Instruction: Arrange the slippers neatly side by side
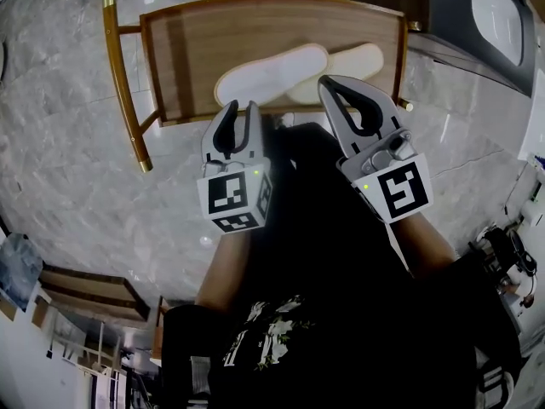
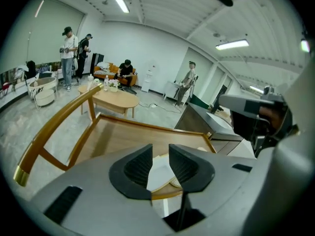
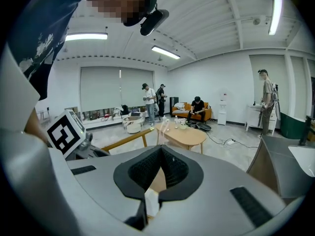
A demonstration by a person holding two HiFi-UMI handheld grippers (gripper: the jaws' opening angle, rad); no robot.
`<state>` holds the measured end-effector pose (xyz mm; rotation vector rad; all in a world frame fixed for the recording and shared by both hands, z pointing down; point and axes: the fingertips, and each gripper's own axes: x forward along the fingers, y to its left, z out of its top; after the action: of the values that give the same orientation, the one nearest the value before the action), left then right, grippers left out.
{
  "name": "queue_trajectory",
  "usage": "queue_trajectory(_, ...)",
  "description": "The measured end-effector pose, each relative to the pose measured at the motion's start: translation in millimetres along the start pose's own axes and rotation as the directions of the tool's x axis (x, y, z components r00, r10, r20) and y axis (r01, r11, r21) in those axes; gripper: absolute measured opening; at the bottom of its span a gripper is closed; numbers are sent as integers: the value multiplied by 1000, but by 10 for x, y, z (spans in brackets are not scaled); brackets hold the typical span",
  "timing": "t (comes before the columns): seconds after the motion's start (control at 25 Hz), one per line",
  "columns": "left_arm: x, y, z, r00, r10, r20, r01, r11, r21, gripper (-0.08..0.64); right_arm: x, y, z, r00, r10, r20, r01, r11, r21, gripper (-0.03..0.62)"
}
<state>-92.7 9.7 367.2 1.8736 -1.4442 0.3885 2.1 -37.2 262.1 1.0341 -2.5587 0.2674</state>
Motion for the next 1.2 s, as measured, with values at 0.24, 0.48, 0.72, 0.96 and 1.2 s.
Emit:
queue_trajectory(0.24,259,152,-252,996,51,-69,-67,966,-251,169,137,8,-103,998,67,-16,-67,998,4,-2)
queue_trajectory(0.48,481,182,-419,985,152,-78,-171,872,-459,209,201,-50,-278,982,182,-46,-182,983,3,-2)
queue_trajectory(0.72,711,106,-571,978,194,-77,-198,745,-637,213,156,-197,-438,966,249,-64,-249,969,10,-2)
queue_trajectory(0.96,877,201,-680,966,239,-98,-225,588,-777,213,148,-205,-589,947,313,-78,-313,950,6,-2)
queue_trajectory(1.2,979,253,-796,942,289,-170,-318,614,-723,196,199,-307,-676,939,333,-85,-333,943,19,-2)
